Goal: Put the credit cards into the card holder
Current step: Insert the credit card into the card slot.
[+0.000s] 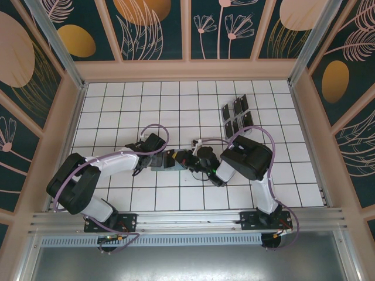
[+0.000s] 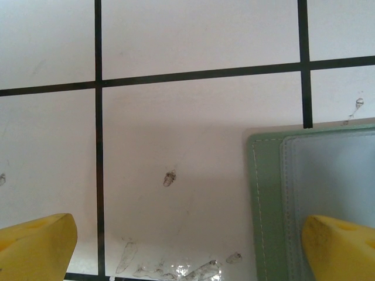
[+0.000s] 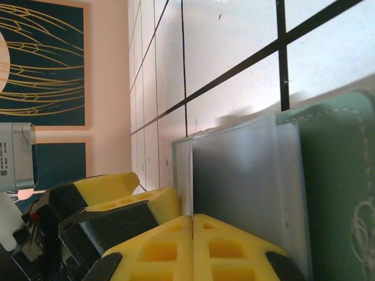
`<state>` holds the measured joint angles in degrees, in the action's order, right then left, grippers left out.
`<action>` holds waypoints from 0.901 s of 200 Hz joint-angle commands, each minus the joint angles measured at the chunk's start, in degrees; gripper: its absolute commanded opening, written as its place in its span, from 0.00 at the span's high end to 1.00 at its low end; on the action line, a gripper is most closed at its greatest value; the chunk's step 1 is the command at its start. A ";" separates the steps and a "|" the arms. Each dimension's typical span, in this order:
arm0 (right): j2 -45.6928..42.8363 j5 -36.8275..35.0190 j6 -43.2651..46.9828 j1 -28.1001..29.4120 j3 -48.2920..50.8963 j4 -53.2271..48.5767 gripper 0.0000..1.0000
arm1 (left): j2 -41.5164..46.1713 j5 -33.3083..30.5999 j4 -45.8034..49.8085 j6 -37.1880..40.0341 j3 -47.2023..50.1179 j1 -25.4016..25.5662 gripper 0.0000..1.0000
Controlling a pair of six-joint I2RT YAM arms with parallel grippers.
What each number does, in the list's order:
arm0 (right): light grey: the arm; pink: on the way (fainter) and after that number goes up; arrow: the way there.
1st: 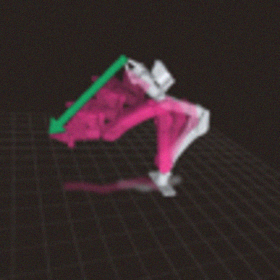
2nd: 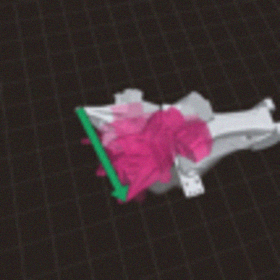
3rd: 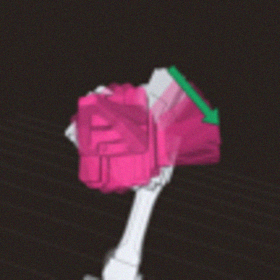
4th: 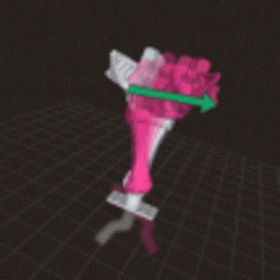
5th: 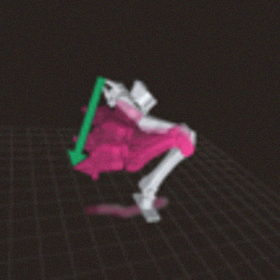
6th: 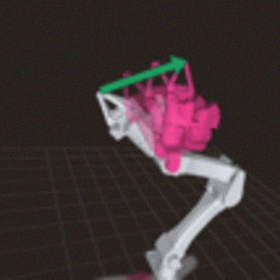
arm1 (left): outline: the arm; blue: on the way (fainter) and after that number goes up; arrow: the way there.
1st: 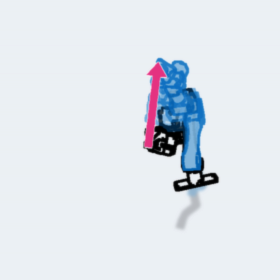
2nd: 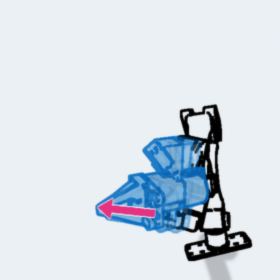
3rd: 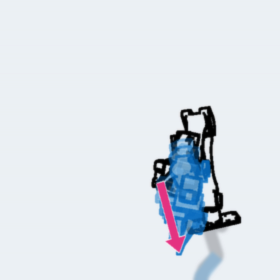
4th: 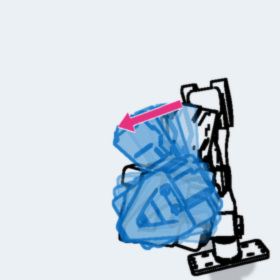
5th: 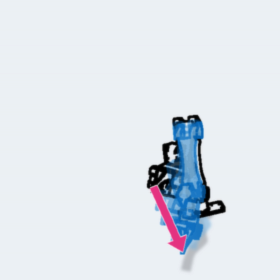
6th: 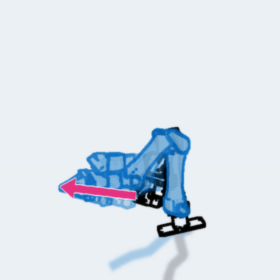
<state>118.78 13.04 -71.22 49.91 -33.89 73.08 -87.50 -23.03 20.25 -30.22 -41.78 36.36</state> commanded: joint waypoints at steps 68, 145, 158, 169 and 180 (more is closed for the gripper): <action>-1.26 1.03 6.98 -0.24 -2.44 -14.14 0.80 | 0.24 -1.92 2.86 0.14 -1.84 0.25 0.02; -10.62 -0.76 20.24 -0.68 -9.94 -40.85 0.57 | 1.96 -8.20 4.95 2.60 -6.82 -0.36 0.01; -11.51 -1.45 21.73 -0.69 -10.92 -43.88 0.56 | 2.62 -8.07 4.95 2.79 -6.66 -0.75 0.01; -11.90 -2.30 22.92 -0.66 -11.98 -46.60 0.56 | 3.15 -7.84 4.96 3.01 -6.43 -1.15 0.02; -12.08 -2.94 24.08 -0.69 -13.10 -49.16 0.56 | 3.49 -7.34 4.97 3.22 -6.15 -1.52 0.01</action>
<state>108.03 13.76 -52.62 49.82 -44.75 36.45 -85.80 -29.06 23.27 -28.45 -47.55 35.83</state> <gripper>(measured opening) 0.438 0.986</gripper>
